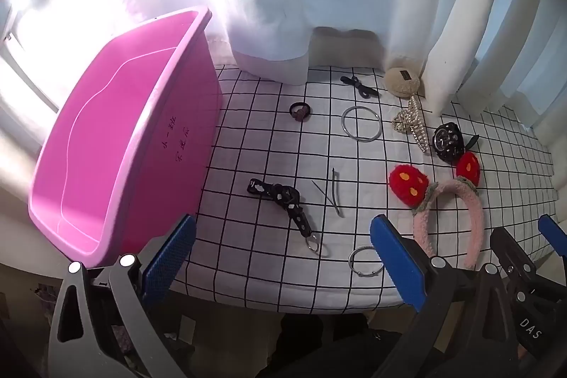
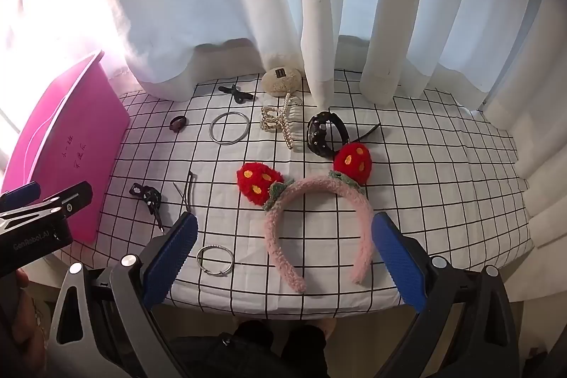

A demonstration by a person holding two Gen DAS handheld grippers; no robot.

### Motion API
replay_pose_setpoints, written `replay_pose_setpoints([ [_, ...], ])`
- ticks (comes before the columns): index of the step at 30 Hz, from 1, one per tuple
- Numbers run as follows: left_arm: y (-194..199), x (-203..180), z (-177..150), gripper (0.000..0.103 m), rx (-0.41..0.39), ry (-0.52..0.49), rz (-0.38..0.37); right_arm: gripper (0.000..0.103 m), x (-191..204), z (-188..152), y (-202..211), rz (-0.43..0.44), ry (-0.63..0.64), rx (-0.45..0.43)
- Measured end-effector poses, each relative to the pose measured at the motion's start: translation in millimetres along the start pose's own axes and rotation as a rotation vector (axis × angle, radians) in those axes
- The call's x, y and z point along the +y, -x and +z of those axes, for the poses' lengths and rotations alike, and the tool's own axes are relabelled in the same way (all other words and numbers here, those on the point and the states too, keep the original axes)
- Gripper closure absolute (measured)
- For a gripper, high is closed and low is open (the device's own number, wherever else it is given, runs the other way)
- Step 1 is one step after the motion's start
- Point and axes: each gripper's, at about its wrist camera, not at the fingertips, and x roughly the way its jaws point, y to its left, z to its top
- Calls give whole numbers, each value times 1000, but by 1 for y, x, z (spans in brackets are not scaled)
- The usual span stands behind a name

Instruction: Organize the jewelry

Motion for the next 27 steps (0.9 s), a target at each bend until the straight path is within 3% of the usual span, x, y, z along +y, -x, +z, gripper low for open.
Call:
replay_pose_setpoints([
  [27, 5, -3, 2, 6, -27, -2, 15, 9, -1, 1, 1, -1, -5, -12],
])
